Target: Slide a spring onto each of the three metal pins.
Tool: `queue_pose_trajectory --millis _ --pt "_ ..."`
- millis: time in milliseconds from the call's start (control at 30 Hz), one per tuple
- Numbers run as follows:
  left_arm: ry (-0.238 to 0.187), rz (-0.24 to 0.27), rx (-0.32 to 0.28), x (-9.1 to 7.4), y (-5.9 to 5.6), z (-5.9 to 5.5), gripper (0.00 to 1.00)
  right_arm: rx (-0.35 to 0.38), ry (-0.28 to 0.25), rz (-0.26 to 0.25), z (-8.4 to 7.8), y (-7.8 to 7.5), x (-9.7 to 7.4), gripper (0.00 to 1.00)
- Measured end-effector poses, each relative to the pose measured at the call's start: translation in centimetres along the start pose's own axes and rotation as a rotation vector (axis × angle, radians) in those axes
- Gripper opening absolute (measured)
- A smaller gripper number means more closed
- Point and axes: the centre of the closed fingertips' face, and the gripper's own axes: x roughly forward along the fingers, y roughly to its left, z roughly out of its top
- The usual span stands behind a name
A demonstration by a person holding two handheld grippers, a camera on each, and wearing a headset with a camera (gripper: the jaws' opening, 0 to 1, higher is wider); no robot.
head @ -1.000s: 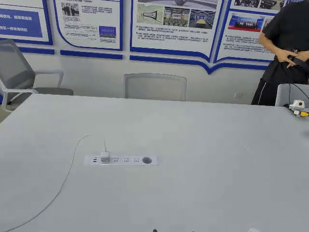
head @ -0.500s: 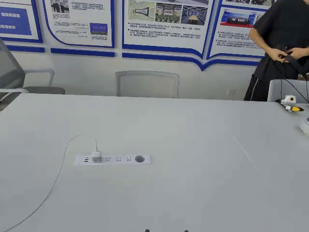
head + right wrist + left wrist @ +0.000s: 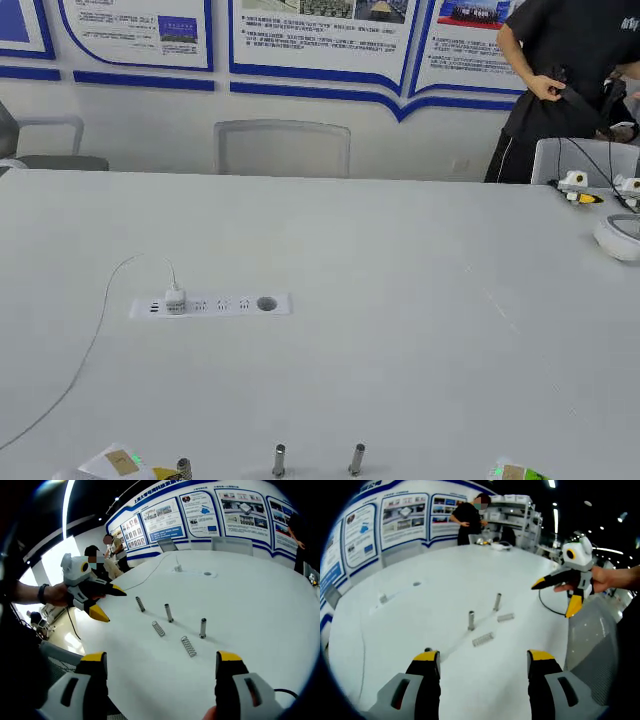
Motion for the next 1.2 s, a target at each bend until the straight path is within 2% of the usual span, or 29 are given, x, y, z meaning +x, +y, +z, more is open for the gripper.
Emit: queue_pose_trajectory --millis 533,800,933,1200 --pt "0.109 -0.102 0.176 4.2 -1.5 -0.1 0.71 0.011 0.019 0.017 -1.5 0.4 -0.1 0.91" --pt "0.153 -0.152 0.212 6.3 -2.3 -1.2 0.67 0.030 0.014 0.012 -1.7 0.0 -0.4 0.91" --pt "0.172 -0.170 0.227 7.4 -2.4 -1.3 0.66 0.034 0.018 0.010 -2.0 -0.1 -0.5 0.91" --pt "0.197 -0.181 0.232 9.0 -1.6 -1.6 0.59 0.049 0.020 0.007 -2.3 -0.1 -0.6 0.91"
